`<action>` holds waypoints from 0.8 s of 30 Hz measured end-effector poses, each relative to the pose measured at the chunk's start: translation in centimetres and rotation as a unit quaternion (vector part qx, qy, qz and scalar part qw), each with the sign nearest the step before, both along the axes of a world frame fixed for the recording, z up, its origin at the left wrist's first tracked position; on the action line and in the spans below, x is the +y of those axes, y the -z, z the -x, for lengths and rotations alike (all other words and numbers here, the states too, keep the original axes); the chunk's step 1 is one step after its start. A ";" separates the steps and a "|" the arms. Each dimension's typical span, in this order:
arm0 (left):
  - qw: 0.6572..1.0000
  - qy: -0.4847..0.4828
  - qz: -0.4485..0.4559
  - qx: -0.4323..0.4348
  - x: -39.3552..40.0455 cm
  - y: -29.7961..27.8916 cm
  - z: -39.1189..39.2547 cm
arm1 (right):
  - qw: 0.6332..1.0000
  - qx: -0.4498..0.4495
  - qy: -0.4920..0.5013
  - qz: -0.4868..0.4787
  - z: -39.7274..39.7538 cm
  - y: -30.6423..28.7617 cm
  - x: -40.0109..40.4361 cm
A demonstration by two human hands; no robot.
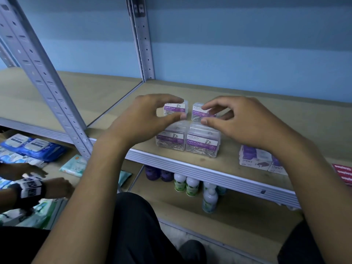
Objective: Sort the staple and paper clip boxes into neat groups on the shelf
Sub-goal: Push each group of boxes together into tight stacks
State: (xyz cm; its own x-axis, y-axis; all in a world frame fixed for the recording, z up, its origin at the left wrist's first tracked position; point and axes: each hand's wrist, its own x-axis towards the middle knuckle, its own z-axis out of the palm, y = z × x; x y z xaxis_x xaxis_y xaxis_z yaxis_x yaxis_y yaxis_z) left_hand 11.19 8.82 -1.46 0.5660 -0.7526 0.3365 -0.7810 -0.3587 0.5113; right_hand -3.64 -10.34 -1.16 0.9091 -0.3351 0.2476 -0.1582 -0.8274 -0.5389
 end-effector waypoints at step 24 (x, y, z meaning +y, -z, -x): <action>0.998 -0.032 -0.059 0.022 -5.8 1.2 -5.8 | 0.997 -0.008 0.072 -0.032 -4.1 3.0 -2.7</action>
State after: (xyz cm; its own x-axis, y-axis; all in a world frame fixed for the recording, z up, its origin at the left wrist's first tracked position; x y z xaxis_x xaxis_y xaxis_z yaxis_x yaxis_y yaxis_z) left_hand 17.03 3.04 -2.65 0.6258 -0.7479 0.2213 -0.7325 -0.4662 0.4960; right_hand 0.49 -13.07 -4.14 0.8460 -0.4779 0.2362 -0.2637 -0.7602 -0.5937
